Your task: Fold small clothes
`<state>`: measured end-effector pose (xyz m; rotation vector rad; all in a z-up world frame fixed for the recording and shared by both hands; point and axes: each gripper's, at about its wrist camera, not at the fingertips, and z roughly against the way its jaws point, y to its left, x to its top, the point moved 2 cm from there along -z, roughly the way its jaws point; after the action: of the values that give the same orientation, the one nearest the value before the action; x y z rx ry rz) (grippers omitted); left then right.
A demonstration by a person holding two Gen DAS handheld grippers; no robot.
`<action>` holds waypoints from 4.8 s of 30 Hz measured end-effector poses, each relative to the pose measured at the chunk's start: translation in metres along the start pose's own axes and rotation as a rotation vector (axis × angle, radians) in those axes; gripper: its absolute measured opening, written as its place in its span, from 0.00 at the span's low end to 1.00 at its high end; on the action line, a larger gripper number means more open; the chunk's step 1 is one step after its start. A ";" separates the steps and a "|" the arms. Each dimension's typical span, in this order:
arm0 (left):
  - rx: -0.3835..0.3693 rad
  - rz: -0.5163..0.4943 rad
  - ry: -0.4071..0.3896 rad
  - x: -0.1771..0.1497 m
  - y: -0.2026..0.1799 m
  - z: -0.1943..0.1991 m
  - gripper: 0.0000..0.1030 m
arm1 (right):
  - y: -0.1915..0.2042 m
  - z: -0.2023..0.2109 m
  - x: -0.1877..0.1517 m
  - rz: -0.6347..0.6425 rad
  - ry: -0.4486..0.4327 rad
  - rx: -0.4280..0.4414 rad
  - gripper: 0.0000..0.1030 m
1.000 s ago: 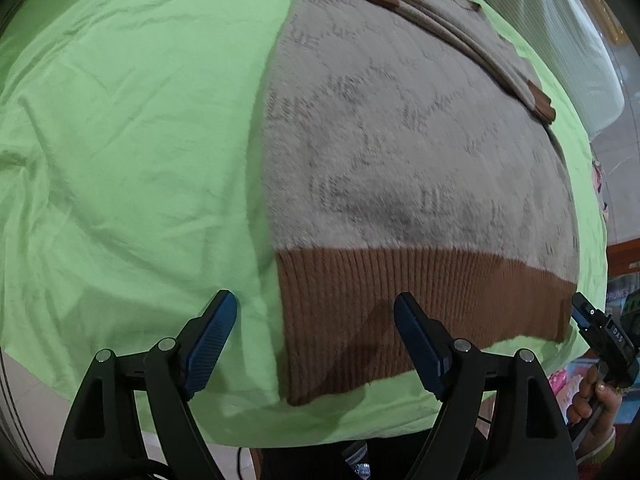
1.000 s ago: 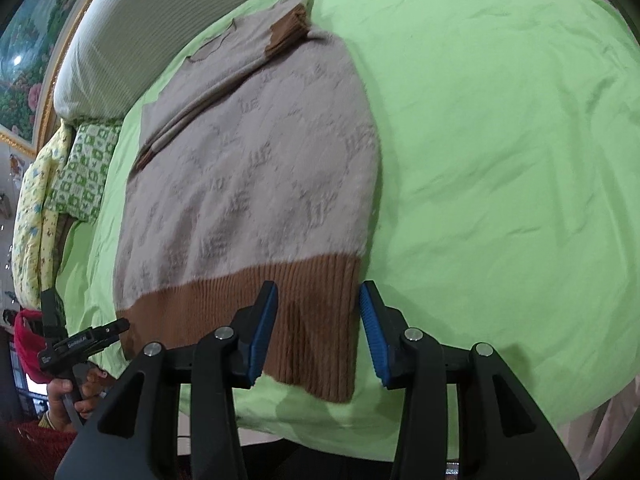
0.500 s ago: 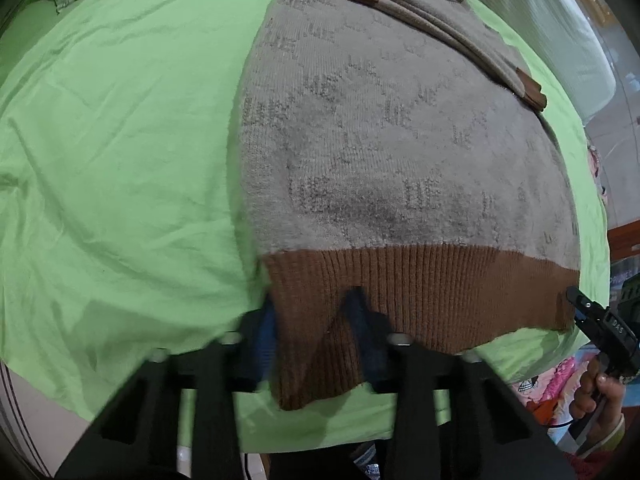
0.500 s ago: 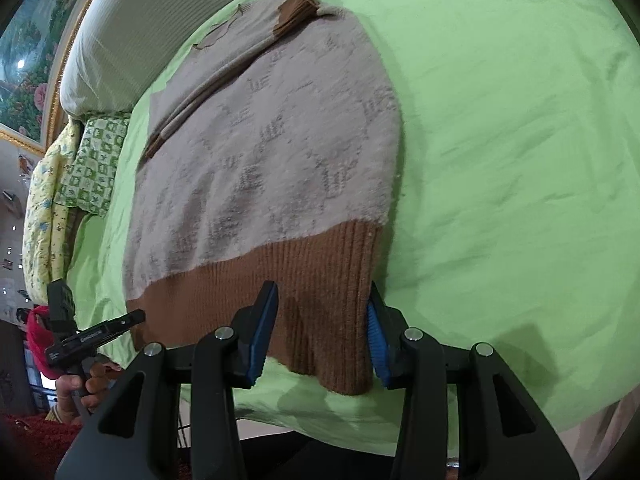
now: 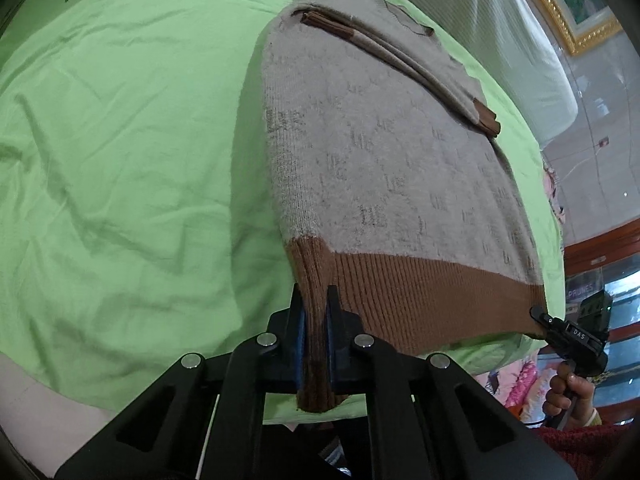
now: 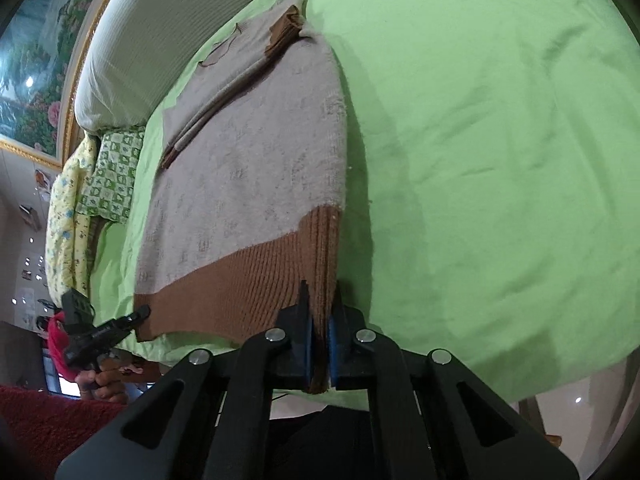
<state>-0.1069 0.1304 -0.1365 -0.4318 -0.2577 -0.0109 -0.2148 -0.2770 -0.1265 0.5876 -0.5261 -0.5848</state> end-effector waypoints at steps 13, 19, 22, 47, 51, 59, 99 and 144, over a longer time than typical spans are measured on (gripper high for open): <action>-0.085 0.027 -0.136 0.062 -0.019 0.034 0.05 | 0.052 0.013 0.056 0.025 -0.133 0.158 0.06; -0.122 0.045 -0.257 0.118 -0.030 0.050 0.05 | 0.073 0.015 0.108 0.041 -0.220 0.227 0.06; -0.132 0.059 -0.302 0.148 -0.034 0.052 0.05 | 0.083 0.011 0.132 0.065 -0.246 0.240 0.06; -0.014 0.119 -0.365 0.386 -0.059 -0.051 0.05 | 0.105 -0.095 0.369 0.072 -0.295 0.226 0.06; -0.009 0.147 -0.352 0.417 -0.053 -0.075 0.05 | 0.098 -0.120 0.400 0.061 -0.274 0.210 0.06; 0.065 0.155 -0.302 0.453 -0.041 -0.132 0.05 | 0.087 -0.172 0.436 0.078 -0.223 0.123 0.06; 0.251 -0.288 -0.213 0.404 -0.136 -0.140 0.64 | 0.168 -0.199 0.381 0.386 -0.076 0.013 0.54; 0.247 -0.300 -0.200 0.378 -0.178 -0.171 0.55 | 0.148 -0.181 0.341 0.495 -0.029 0.039 0.05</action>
<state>0.2892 -0.0858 -0.1187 -0.1444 -0.5134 -0.2284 0.1905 -0.3288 -0.0635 0.4623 -0.6840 -0.1145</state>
